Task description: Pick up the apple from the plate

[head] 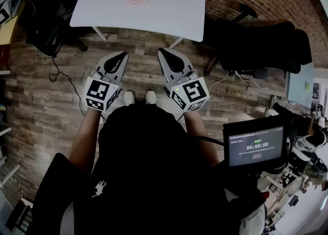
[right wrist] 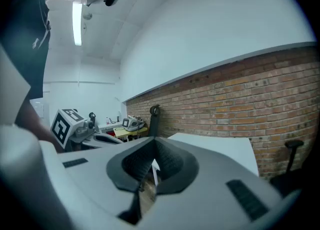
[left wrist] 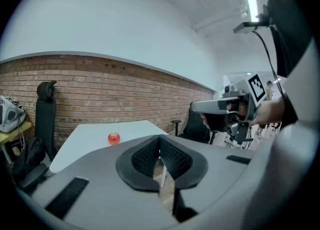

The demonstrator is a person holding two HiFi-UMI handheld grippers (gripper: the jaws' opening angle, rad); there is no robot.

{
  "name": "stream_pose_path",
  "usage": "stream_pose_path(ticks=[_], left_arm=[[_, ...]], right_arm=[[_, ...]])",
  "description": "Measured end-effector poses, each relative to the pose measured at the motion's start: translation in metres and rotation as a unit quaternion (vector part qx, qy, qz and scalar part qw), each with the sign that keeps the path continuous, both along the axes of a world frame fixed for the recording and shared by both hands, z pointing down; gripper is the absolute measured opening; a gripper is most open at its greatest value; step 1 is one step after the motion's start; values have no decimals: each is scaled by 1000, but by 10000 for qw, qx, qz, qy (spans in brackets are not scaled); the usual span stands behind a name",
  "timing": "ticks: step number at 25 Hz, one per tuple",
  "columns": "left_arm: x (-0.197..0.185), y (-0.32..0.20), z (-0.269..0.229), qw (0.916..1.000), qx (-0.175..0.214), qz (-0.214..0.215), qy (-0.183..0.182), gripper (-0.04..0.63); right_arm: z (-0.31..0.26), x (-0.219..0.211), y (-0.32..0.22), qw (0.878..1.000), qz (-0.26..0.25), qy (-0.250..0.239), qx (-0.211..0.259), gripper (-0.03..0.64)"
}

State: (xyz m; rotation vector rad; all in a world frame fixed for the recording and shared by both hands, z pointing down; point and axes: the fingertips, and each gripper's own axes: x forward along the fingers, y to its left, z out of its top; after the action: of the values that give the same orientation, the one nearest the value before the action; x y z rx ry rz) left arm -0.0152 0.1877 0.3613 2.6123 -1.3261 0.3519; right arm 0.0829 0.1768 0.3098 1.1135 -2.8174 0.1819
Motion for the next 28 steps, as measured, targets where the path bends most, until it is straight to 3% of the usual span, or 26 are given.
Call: stream_pose_path(ticks=[18,23,28], left_arm=[[-17,-4,-2,10000,22,-18,-67,6],[-24,2,-2,9999,156,28,29,6],[-25,2,-2,9997,-42,166,184,6]], right_arm=[[-10,-13,-3,9998,100,-160,-13,4],[-7,-20,4,9998,155,-114,-20,3],[-8,-22,0,9997,210,-107,-46,3]])
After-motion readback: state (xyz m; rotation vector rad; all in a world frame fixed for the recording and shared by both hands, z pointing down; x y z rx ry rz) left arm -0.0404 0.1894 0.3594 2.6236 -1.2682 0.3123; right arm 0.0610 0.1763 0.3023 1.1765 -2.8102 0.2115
